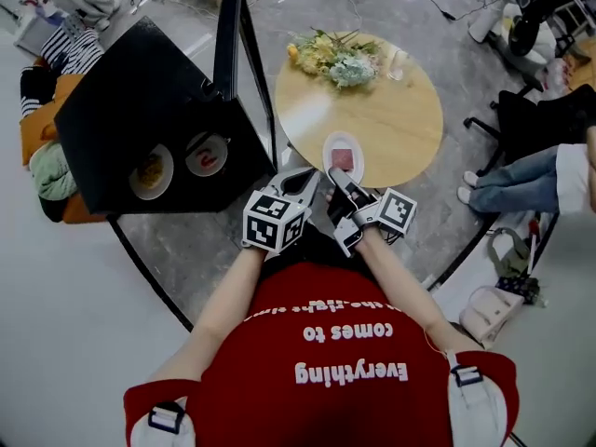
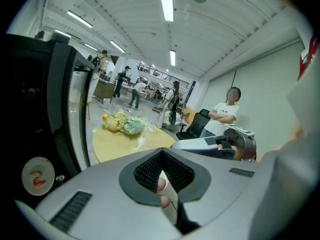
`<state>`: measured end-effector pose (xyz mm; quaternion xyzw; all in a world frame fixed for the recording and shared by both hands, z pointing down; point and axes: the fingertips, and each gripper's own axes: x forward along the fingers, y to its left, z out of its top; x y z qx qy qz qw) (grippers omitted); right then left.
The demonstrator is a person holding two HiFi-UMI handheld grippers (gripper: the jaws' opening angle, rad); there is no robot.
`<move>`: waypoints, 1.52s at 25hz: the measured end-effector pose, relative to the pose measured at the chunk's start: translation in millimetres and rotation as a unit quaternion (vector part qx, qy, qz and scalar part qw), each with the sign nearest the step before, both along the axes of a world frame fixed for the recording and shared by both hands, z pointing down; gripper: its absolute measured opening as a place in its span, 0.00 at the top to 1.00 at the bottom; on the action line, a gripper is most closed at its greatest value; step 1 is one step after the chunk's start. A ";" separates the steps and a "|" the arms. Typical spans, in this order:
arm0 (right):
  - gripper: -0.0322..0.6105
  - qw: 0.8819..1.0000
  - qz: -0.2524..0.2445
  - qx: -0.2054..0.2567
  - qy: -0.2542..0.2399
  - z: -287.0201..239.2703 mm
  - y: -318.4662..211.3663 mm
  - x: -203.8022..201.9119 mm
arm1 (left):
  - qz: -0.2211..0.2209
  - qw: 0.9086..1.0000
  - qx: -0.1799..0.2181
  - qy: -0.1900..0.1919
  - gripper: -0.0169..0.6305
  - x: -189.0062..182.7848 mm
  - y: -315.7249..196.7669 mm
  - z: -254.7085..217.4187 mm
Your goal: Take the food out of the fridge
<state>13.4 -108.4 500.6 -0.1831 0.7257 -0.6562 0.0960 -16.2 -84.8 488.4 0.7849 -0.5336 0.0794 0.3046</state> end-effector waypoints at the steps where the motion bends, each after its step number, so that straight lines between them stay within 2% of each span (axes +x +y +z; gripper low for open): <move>1: 0.93 1.000 -0.018 0.007 -0.004 -3.6 0.5 -9.6 | -0.017 1.000 0.006 -0.001 0.98 -8.2 2.3 -3.9; 6: 0.93 0.993 -0.109 0.018 -0.034 -14.5 19.7 -65.4 | -0.108 0.994 0.023 -0.003 0.98 -56.9 27.6 -16.5; 10: 0.93 0.982 -0.185 0.021 -0.045 -20.2 46.7 -109.0 | -0.187 0.982 0.027 -0.014 0.98 -96.9 61.6 -22.9; 15: 0.93 0.960 -0.275 0.024 -0.045 -24.1 89.5 -151.8 | -0.282 0.959 0.026 -0.027 0.98 -137.9 108.9 -28.3; 21: 0.93 0.922 -0.383 0.030 -0.041 -22.1 152.5 -193.9 | -0.384 0.922 0.022 -0.030 0.98 -172.9 168.5 -29.0; 28: 0.93 0.896 -0.440 0.033 -0.051 -27.4 192.7 -219.4 | -0.445 0.895 0.020 -0.029 0.98 -191.1 208.0 -29.6; 32: 0.93 0.890 -0.450 0.031 -0.063 -31.1 204.0 -230.7 | -0.465 0.884 0.021 -0.036 0.98 -208.3 217.3 -32.4; 38: 0.93 0.888 -0.455 0.023 -0.061 -34.9 214.4 -259.3 | -0.483 0.874 0.020 -0.040 0.98 -236.5 224.6 -35.6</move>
